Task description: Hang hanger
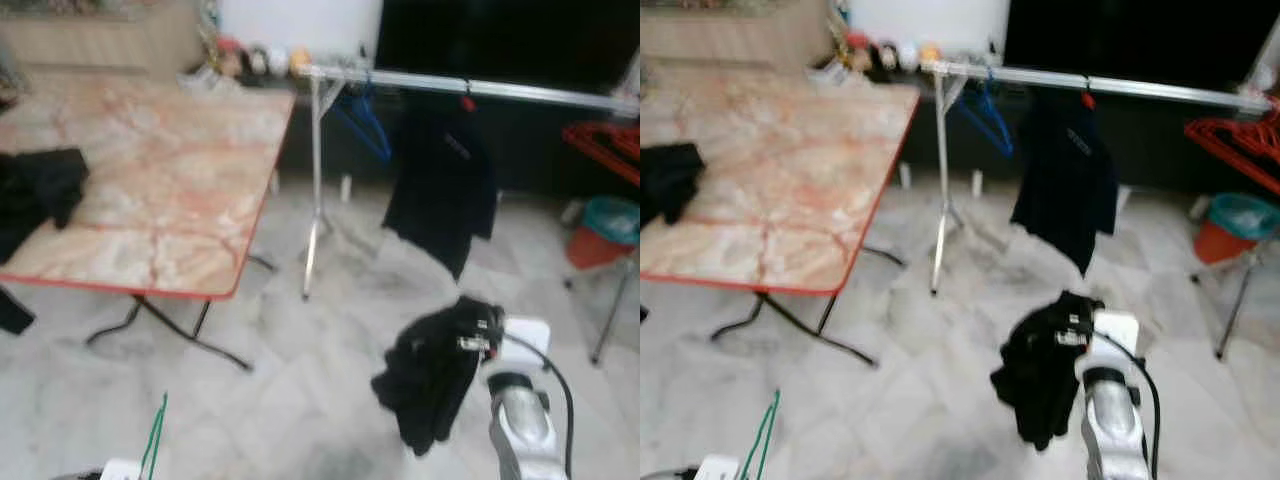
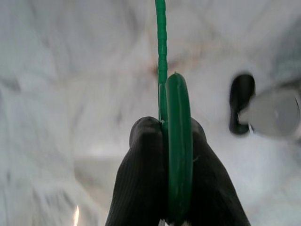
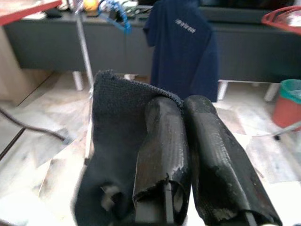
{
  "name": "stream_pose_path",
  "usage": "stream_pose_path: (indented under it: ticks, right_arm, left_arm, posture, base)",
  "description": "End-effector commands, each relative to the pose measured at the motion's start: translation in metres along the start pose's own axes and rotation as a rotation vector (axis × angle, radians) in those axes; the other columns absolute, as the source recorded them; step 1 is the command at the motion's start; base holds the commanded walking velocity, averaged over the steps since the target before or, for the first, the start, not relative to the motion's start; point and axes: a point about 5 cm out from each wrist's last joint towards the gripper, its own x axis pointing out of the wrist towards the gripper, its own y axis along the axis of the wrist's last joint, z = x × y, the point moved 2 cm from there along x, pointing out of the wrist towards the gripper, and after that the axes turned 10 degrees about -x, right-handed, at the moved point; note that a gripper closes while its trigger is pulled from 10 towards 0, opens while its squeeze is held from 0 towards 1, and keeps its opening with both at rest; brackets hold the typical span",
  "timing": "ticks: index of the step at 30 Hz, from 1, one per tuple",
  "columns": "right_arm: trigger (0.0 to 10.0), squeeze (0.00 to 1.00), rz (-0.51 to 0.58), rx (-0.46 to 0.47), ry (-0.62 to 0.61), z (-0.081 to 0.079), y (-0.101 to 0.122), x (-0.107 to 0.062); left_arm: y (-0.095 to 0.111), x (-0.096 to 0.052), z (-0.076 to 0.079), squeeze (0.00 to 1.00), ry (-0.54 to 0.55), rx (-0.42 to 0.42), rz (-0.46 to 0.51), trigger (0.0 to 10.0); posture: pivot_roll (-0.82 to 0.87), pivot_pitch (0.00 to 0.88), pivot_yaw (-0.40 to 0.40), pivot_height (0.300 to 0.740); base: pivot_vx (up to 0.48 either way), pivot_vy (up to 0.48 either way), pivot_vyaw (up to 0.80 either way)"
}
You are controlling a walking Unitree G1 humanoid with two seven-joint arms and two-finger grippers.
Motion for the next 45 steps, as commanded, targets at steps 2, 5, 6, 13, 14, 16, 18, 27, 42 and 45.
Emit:
stream_pose_path:
  ticks: [2, 5, 6, 13, 14, 16, 18, 27, 42, 45]
  right_arm:
    - [10.0, 0.00, 0.015, 0.011, -0.021, 0.005, 0.004, 0.001]
    - [10.0, 0.00, 0.012, 0.014, -0.035, 0.007, 0.003, 0.000]
    - [10.0, 0.00, 0.008, 0.020, -0.040, 0.006, 0.003, 0.000]
    - [10.0, 0.00, -0.003, 0.026, -0.046, 0.005, 0.001, 0.000]
    - [10.0, 0.00, -0.003, 0.027, -0.048, 0.005, 0.002, 0.000]
    - [10.0, 0.00, -0.005, 0.038, -0.060, 0.004, 0.001, 0.000]
    - [10.0, 0.00, -0.008, 0.031, -0.057, 0.004, 0.000, 0.000]
    - [10.0, 0.00, -0.012, 0.033, -0.083, 0.004, -0.004, -0.008]
    - [10.0, 0.00, 0.001, 0.025, -0.066, -0.001, 0.002, -0.001]
    - [10.0, 0.00, 0.008, 0.024, -0.064, -0.001, 0.005, 0.001]
  left_arm:
    - [-0.010, -0.002, -0.001, 0.00, 0.011, 0.000, -0.042, 10.0]
    - [-0.015, -0.002, 0.003, 0.00, -0.001, 0.014, -0.058, 10.0]
    - [-0.020, -0.003, 0.004, 0.00, 0.000, 0.012, -0.075, 10.0]
    - [-0.033, -0.008, -0.002, 0.00, 0.022, 0.006, -0.122, 10.0]
    - [-0.035, -0.008, -0.003, 0.00, 0.026, 0.004, -0.126, 10.0]
    - [-0.039, -0.010, -0.005, 0.00, 0.034, -0.004, -0.137, 10.0]
    - [-0.042, -0.011, -0.004, 0.00, 0.036, -0.005, -0.145, 10.0]
    - [-0.032, -0.008, -0.004, 0.00, 0.014, 0.017, -0.119, 10.0]
    - [-0.029, -0.007, -0.001, 0.00, 0.008, 0.023, -0.107, 10.0]
    - [-0.029, -0.007, -0.001, 0.00, 0.008, 0.022, -0.108, 10.0]
  posture:
    - [0.05, 0.000, -0.030, 0.740]
    - [0.04, 0.000, -0.026, 0.740]
    - [0.04, 0.000, -0.027, 0.740]
    - [0.05, 0.000, -0.032, 0.740]
    - [0.05, 0.000, -0.032, 0.740]
    - [0.05, 0.000, -0.036, 0.740]
    - [0.06, 0.000, -0.036, 0.740]
    - [0.06, 0.000, -0.034, 0.740]
    - [0.08, 0.000, -0.043, 0.740]
    - [0.08, 0.000, -0.049, 0.740]
  base:
    - [0.000, 0.000, 0.40]
    - [0.000, 0.000, 0.13]
    - [0.000, 0.000, 0.00]
    - [0.000, 0.077, 0.00]
    - [0.000, 0.277, 0.00]
    - [0.000, 0.279, 0.00]
    - [0.000, 0.277, 0.00]
    - [0.000, 0.277, 0.00]
    - [0.000, 0.298, 0.00]
    - [0.000, 0.333, 0.00]
